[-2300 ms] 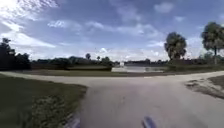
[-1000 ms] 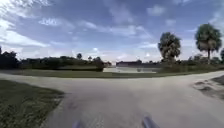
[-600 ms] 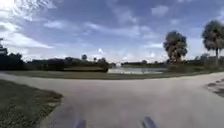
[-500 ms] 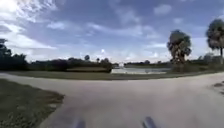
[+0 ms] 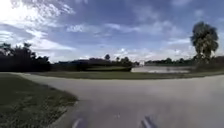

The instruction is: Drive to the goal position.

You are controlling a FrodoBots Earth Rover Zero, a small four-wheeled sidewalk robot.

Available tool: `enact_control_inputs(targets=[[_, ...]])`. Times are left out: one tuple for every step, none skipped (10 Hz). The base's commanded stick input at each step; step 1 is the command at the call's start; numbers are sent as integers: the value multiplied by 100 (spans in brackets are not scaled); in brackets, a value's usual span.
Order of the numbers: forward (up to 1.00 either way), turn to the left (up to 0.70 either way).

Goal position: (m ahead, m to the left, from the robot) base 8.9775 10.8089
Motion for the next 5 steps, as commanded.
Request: enact_control_inputs(targets=[[69,3],[69,3],[69,3],[69,3],[69,3]])
